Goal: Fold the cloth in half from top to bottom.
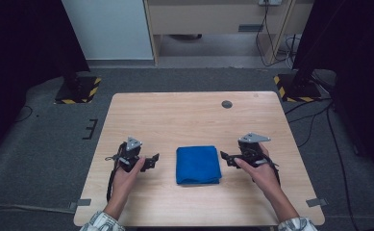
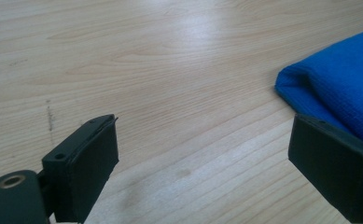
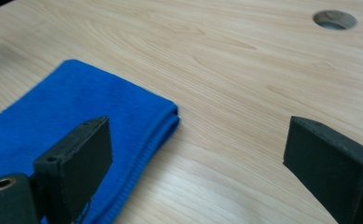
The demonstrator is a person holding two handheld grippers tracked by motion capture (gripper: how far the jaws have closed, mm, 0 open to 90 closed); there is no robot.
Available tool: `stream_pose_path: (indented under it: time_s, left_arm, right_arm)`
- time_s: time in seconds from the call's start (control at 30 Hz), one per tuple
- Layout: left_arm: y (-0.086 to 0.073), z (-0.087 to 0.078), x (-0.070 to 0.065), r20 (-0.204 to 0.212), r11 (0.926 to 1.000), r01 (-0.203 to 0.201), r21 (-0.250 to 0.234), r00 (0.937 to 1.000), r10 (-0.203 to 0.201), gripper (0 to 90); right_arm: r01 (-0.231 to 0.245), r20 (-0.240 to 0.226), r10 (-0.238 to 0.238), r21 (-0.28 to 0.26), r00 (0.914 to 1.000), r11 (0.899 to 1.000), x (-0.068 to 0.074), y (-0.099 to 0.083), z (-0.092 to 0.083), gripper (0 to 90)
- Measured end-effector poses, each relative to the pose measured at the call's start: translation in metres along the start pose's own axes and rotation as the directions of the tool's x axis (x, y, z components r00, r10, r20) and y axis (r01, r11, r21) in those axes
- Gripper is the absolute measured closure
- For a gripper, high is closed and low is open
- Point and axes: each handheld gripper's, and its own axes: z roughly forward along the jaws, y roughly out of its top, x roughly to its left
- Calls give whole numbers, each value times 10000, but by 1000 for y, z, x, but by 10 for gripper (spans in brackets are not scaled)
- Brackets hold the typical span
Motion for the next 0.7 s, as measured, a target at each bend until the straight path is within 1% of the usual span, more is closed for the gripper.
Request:
stream_pose_path:
  time_s: [0.07, 0.17, 0.2, 0.23, 0.27, 0.3, 0.33, 0.37, 0.43, 0.5, 0.53, 0.6, 0.7]
  left_arm:
    - [-2, 1, 4, -84, 9999, -95, 131, 9999, 96, 77]
    - [-4, 3, 8, -232, 9992, -210, 351, 9995, 218, 78]
    - [-4, 3, 8, -232, 9992, -210, 351, 9995, 218, 78]
    - [-6, 4, 10, -282, 9984, -278, 496, 9992, 292, 78]
    - [-6, 5, 12, -341, 9978, -277, 607, 9990, 298, 78]
    - [-7, 5, 13, -382, 9976, -297, 630, 9988, 322, 78]
    - [-7, 5, 13, -382, 9976, -297, 630, 9988, 322, 79]
    - [-8, 6, 14, -479, 9965, -392, 738, 9979, 428, 80]
    - [-9, 7, 16, -565, 9948, -531, 864, 9967, 581, 81]
    - [-9, 7, 17, -590, 9940, -545, 953, 9964, 603, 81]
    - [-10, 7, 18, -610, 9941, -493, 962, 9966, 554, 81]
    - [-11, 7, 21, -631, 9942, -448, 981, 9967, 512, 82]
    - [-11, 9, 27, -835, 9930, -474, 1080, 9949, 566, 81]
  right_arm:
    - [-125, 97, 124, 66, 9999, 9999, -5, -3, -1, 80]
    - [-194, 243, 188, 238, 9995, 9995, -13, -10, -2, 80]
    - [-235, 314, 226, 301, 9993, 9993, -16, -12, -3, 78]
    - [-241, 377, 227, 365, 9990, 9990, -19, -15, -3, 79]
    - [-347, 402, 331, 417, 9986, 9985, -21, -18, -4, 78]
    - [-385, 439, 364, 483, 9984, 9981, -25, -22, -5, 78]
    - [-385, 439, 364, 483, 9984, 9981, -25, -22, -5, 78]
    - [-607, 464, 578, 623, 9972, 9962, -30, -28, -6, 76]
    - [-759, 458, 720, 881, 9963, 9932, -35, -32, -6, 70]
    - [-664, 418, 627, 946, 9972, 9933, -38, -33, -7, 68]
    - [-692, 455, 647, 1031, 9969, 9923, -42, -35, -9, 68]
    - [-850, 570, 799, 948, 9952, 9919, -48, -35, -10, 72]
    - [-992, 762, 930, 834, 9928, 9916, -60, -32, -13, 74]
